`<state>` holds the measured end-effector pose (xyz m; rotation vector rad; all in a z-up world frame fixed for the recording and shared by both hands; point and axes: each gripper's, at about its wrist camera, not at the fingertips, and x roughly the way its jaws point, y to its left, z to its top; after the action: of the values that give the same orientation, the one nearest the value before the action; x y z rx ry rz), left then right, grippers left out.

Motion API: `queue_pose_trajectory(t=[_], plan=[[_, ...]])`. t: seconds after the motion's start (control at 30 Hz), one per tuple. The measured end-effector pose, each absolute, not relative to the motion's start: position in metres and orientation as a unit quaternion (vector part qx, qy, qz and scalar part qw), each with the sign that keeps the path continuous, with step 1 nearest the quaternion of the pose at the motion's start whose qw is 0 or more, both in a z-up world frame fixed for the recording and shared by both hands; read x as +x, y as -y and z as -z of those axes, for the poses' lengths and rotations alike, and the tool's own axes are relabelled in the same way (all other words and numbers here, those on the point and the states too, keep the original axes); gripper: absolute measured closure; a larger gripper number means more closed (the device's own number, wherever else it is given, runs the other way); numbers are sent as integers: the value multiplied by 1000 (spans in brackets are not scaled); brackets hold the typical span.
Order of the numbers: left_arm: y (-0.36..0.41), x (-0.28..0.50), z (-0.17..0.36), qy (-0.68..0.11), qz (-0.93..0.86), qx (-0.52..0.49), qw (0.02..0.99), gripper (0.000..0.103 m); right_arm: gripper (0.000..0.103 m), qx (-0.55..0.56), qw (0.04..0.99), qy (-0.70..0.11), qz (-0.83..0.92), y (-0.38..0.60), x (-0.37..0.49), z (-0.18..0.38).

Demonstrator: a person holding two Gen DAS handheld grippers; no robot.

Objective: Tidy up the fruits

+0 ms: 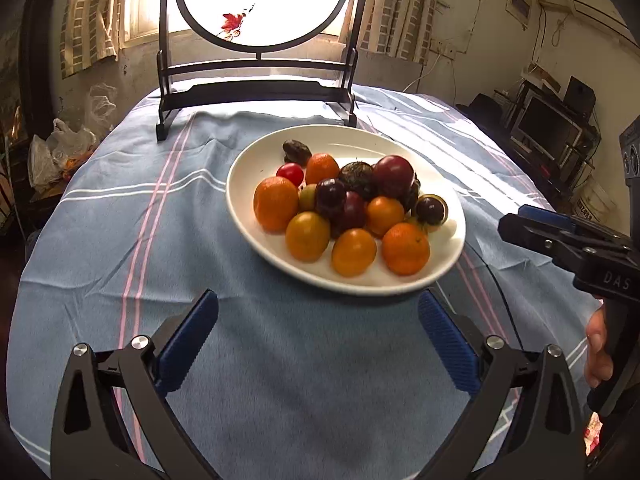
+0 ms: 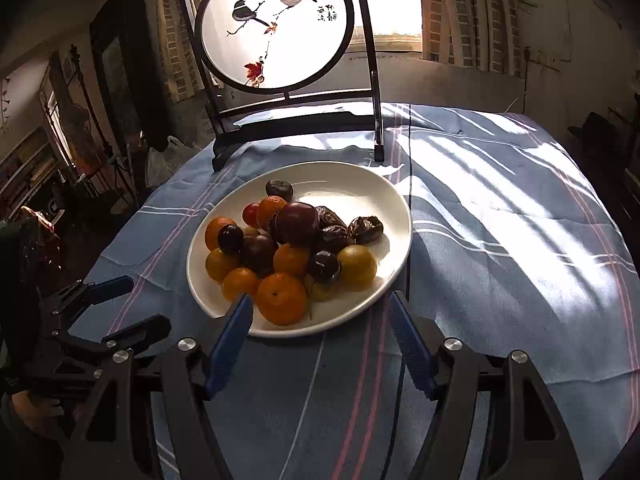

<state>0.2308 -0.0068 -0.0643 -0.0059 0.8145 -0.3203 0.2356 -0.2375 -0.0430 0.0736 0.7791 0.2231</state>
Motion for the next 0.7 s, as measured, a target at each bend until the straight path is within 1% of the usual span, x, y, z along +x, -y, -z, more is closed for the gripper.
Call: queue_pose_trajectory(t=[0.03, 0.07, 0.17, 0.33, 0.53, 0.7], plan=[[3, 220, 66, -397, 154, -5, 905, 5, 16, 34, 918, -381, -109, 238, 223, 44], [-1, 209, 67, -399, 153, -9, 904, 5, 10, 33, 917, -382, -109, 239, 211, 46], [-11, 175, 67, -398, 149, -15, 905, 5, 4, 29, 923, -371, -101, 244, 172, 43], [-23, 120, 50, -373, 146, -32, 916, 5, 4, 60, 933, -342, -88, 264, 114, 26], [-24, 68, 27, -341, 81, 5, 936, 5, 4, 56, 951, -297, -64, 283, 55, 2], [-22, 30, 5, -306, 69, 15, 949, 5, 4, 64, 955, -283, -55, 296, 21, -7]])
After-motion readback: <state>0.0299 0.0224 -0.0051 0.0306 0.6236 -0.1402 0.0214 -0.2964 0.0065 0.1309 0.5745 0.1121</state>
